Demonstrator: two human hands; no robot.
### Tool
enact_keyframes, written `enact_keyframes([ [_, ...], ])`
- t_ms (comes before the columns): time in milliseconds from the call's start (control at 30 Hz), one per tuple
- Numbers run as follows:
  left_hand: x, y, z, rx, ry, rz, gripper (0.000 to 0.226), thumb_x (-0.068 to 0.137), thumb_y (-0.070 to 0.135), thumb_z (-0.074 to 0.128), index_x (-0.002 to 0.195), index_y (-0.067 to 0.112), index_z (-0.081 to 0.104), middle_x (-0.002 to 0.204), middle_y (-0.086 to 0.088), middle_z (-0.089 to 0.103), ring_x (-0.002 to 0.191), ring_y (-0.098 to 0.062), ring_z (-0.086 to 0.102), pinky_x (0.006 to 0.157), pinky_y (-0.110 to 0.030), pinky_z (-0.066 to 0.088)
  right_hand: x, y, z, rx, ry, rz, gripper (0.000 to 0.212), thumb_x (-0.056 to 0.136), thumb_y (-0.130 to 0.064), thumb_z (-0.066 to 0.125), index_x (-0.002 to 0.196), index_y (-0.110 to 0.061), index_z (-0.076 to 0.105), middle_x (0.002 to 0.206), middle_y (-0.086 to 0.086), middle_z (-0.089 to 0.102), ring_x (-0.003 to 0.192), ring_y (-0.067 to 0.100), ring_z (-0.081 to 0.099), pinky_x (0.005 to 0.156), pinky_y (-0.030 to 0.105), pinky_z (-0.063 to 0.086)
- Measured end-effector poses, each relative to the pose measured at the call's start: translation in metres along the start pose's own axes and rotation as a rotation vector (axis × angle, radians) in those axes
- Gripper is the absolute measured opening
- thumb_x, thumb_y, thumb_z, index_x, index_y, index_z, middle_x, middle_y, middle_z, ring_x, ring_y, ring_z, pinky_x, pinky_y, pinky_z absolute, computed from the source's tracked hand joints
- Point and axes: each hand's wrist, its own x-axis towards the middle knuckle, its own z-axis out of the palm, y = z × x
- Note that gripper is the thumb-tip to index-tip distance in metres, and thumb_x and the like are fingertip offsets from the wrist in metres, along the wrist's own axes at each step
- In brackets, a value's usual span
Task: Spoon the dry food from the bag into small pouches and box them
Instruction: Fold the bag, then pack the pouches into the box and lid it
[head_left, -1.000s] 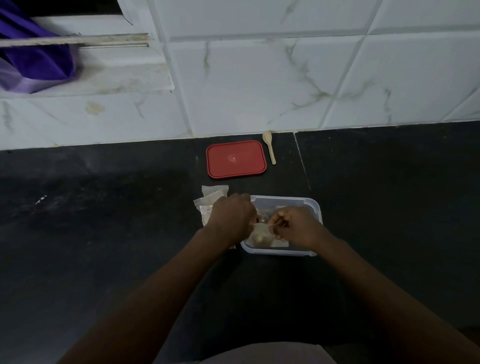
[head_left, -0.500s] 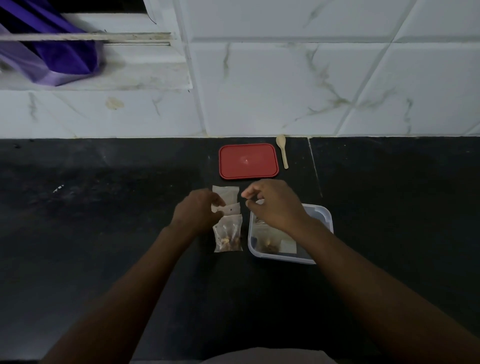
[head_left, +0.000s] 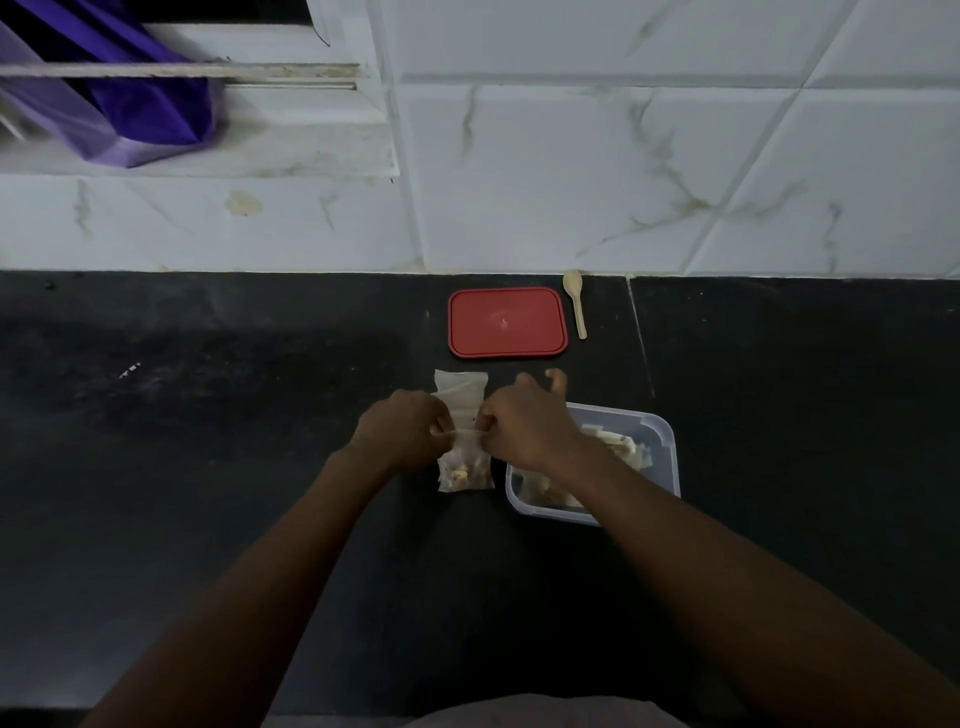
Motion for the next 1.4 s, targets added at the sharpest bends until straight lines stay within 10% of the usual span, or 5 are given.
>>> enact_keyframes([
  [267,-0.006,0.023,-0.050,-0.413,0.210,0.265,0.010,0.090,0.026,0.077,0.099,0.023,0.079,0.086,0.010,0.077,0.078,-0.003,0.072,0.074,-0.019,0.056,-0.029,0.050,-0.046,0.592,0.294,0.031,0.003,0.088,-0.043,0.074,0.089,-0.041,0.076,0.089,-0.025,0.074,0.094,-0.006,0.067,0.105,0.043,0.042],
  [433,-0.003,0.059,-0.055,-0.487,0.280,0.428,0.010,0.091,0.024,0.076,0.100,0.022,0.080,0.083,0.013,0.077,0.074,0.001,0.071,0.071,-0.014,0.055,-0.065,0.075,-0.073,0.759,0.396,0.038,0.009,0.089,-0.025,0.078,0.098,-0.028,0.080,0.088,-0.015,0.077,0.082,-0.007,0.070,0.072,0.003,0.048],
  [867,0.006,0.107,0.005,-0.414,0.065,0.483,0.011,0.091,0.019,0.076,0.101,0.016,0.080,0.090,0.007,0.078,0.080,-0.001,0.072,0.075,-0.017,0.057,-0.122,0.121,-0.040,0.712,0.263,0.177,0.010,0.090,-0.018,0.077,0.100,-0.021,0.079,0.086,-0.007,0.079,0.079,-0.002,0.073,0.074,0.012,0.056],
  [1400,0.020,0.130,0.039,0.296,0.071,0.431,0.028,0.094,0.036,0.070,0.120,0.025,0.067,0.120,0.001,0.056,0.106,-0.018,0.058,0.088,-0.038,0.055,-0.072,0.108,-0.010,0.076,-0.133,0.298,0.017,0.096,-0.016,0.064,0.111,-0.014,0.070,0.103,0.005,0.066,0.091,0.016,0.066,0.088,0.035,0.059],
])
